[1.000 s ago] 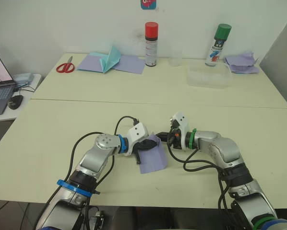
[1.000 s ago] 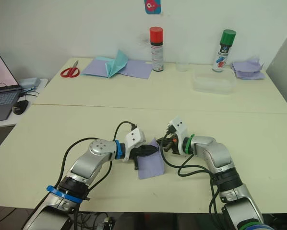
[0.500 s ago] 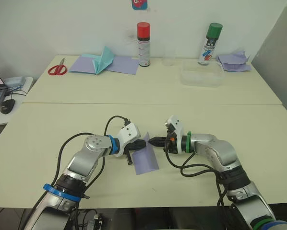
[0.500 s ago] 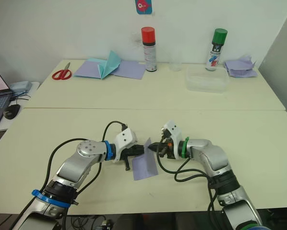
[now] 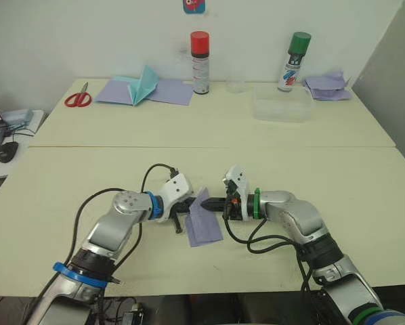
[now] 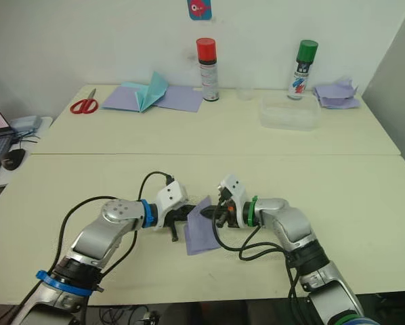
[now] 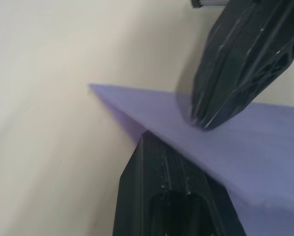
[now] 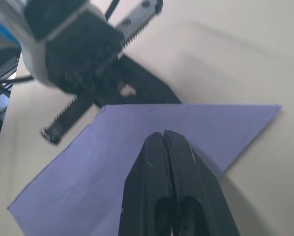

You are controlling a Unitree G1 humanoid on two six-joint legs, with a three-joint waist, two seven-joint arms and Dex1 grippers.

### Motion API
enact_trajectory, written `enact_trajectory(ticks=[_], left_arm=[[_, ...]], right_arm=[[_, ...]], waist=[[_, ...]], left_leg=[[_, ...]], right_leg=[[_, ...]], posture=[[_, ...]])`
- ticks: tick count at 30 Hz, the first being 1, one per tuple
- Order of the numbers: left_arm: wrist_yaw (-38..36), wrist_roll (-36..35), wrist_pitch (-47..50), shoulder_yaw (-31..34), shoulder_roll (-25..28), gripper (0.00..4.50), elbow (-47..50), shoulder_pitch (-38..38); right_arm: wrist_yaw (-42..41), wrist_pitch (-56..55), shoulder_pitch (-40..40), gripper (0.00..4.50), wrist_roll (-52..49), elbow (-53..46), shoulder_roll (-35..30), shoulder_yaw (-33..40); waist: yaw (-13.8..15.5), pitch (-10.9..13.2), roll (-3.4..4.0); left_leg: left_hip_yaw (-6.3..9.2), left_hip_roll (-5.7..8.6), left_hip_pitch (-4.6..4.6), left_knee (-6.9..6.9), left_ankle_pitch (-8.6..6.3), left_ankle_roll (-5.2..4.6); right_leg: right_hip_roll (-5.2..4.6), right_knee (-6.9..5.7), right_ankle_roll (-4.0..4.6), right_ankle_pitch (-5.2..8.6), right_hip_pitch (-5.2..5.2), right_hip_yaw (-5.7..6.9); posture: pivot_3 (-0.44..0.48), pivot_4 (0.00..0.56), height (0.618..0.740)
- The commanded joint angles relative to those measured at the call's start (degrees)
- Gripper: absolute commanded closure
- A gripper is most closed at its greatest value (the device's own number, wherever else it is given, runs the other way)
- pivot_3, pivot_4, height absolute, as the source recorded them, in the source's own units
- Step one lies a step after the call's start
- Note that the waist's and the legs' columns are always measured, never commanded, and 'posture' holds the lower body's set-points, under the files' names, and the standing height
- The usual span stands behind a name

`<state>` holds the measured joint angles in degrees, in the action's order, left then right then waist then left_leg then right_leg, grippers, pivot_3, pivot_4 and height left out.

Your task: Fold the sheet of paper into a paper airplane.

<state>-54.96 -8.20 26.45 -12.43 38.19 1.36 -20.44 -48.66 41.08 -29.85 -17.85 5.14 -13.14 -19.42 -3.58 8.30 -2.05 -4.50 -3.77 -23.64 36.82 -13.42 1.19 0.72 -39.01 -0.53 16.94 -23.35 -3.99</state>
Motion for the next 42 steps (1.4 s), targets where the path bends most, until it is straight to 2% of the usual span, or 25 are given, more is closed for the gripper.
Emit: enact_trajectory(ticks=[1,3,5,7,10,15,19,26,31,35,38,42], left_arm=[[-0.8,2.6,1.9,1.9,6.5,4.47,-1.4,2.2],[-0.7,2.0,1.5,4.0,8.9,4.47,-0.7,2.1],[0.1,0.3,1.4,5.8,9.1,4.47,0.7,1.5],[-0.1,-2.1,-0.5,7.3,7.3,4.47,3.2,1.5],[0.2,-7.8,2.1,8.9,2.2,4.47,8.3,2.2],[0.1,-7.7,4.5,5.4,0.3,4.47,11.5,3.5],[-1.3,-3.3,2.9,0.4,3.1,4.47,11.0,5.5],[-0.8,0.9,0.6,-4.0,2.9,4.47,6.5,5.7],[-0.9,2.3,-1.4,-5.3,2.8,4.5,3.5,5.4],[-1.0,2.0,-2.0,-5.3,2.6,4.5,3.1,5.5],[-1.0,1.9,-1.9,-5.3,2.4,4.5,3.2,5.6],[-1.1,1.8,-1.6,-5.6,2.0,4.5,3.3,5.5]], right_arm=[[-0.9,-2.0,-0.3,4.5,0.8,0.1,-0.1,-0.6],[-1.0,-2.5,-0.4,4.5,1.8,0.9,-0.5,-1.2],[-0.9,-2.9,-0.3,4.5,2.6,1.3,-0.8,-1.8],[-0.7,-3.4,-0.3,4.5,3.5,1.7,-1.0,-2.4],[-0.6,-3.6,-0.5,4.5,4.3,2.3,-0.9,-2.7],[-0.6,-3.8,-1.1,4.5,4.8,3.2,-0.9,-2.3],[-0.6,-3.0,-1.2,4.5,4.3,2.3,-1.4,-1.6],[-0.7,6.3,-0.2,4.5,-1.3,-6.4,-3.8,3.3],[0.2,23.6,0.4,2.89,-9.7,-15.0,-9.0,10.1],[1.8,40.0,1.4,1.56,-16.3,-18.2,-10.8,15.0],[5.6,48.6,2.2,1.56,-17.5,-18.2,-8.5,18.0],[11.5,51.4,2.6,1.56,-20.3,-15.1,-4.5,19.3]], waist=[[0.0,0.0,0.0],[-0.1,0.0,0.0],[0.0,0.0,0.02],[0.2,0.1,0.02],[0.5,0.1,-0.02],[0.6,0.1,-0.06],[0.5,0.1,-0.05],[1.3,0.1,-0.04],[1.9,0.1,-0.03],[1.9,0.0,-0.03],[1.9,0.0,-0.02],[1.8,0.0,-0.01]], left_leg=[[0.0,0.0,0.0,-0.01,0.0,0.0],[-0.01,-0.01,-0.01,-0.04,0.0,0.0],[-0.03,-0.01,-0.01,-0.05,0.0,0.0],[-0.02,0.01,-0.06,-0.02,0.0,0.01],[-0.08,0.11,-0.15,0.04,0.0,0.01],[-0.09,0.11,-0.15,0.08,0.0,0.01],[-0.02,0.09,-0.14,0.05,0.0,0.01],[-0.06,0.17,-0.15,0.11,0.0,0.01],[-0.08,0.21,-0.12,0.13,0.0,0.01],[-0.06,0.17,-0.06,0.13,0.0,0.0],[-0.07,0.17,-0.02,0.12,0.0,0.0],[-0.06,0.18,-0.02,0.14,0.01,0.0]], right_leg=[[0.0,-0.01,0.02,0.01,-0.02,0.0],[0.0,-0.01,0.04,0.01,-0.03,-0.01],[-0.01,-0.01,0.04,0.01,-0.06,-0.01],[-0.01,-0.01,0.04,0.02,-0.07,0.01],[-0.06,0.02,0.09,-0.02,-0.08,0.03],[-0.08,0.01,0.08,-0.04,-0.09,-0.05],[-0.05,-0.01,0.12,-0.05,-0.09,-0.02],[-0.06,0.0,0.17,-0.08,-0.07,-0.02],[-0.06,0.01,0.16,-0.09,-0.02,-0.03],[-0.2,0.01,0.16,-0.08,0.04,-0.02],[-0.2,0.01,0.17,-0.08,0.07,-0.03],[-0.19,0.01,0.07,-0.03,0.08,-0.03]], posture=[[0.0,0.15,0.74],[0.0,0.15,0.74],[0.0,0.15,0.74],[0.0,0.15,0.74],[0.0,0.15,0.74],[0.0,0.15,0.74],[0.0,0.15,0.74],[0.0,0.15,0.74],[0.0,0.15,0.74],[0.0,0.15,0.74],[0.0,0.15,0.74],[0.0,0.15,0.74]])
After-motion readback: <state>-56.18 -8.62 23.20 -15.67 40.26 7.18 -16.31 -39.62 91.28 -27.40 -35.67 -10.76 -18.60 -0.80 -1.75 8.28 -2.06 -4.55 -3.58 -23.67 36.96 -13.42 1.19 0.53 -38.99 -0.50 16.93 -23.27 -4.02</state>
